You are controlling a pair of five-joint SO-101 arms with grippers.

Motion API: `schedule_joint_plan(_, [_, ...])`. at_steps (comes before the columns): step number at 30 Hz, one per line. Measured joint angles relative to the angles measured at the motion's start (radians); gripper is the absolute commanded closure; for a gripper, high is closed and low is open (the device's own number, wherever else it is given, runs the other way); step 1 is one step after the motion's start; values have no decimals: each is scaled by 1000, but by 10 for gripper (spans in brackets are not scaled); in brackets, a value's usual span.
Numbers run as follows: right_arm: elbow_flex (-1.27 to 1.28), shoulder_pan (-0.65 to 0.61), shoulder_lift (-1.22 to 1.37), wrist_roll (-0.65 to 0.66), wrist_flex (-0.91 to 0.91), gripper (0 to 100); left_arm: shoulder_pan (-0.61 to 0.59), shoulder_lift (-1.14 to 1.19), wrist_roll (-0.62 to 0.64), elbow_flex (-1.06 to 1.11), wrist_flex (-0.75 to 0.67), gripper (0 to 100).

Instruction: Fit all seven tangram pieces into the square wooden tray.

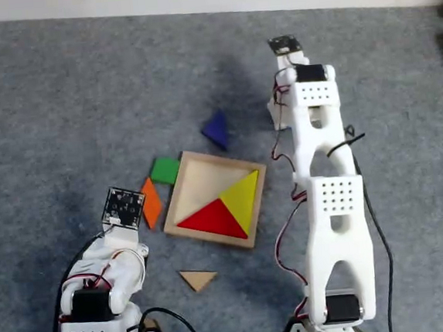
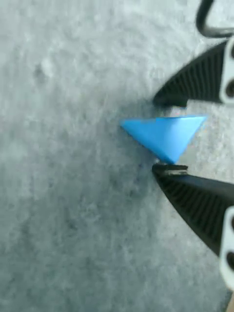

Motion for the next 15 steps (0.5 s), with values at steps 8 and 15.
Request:
schedule_joint_plan(8, [-44, 0, 3, 57, 68, 883, 0, 0, 0, 0, 0, 994])
schedule_joint_plan(15, [-235, -29, 6, 94, 279, 883, 0, 0, 0, 0, 0, 994])
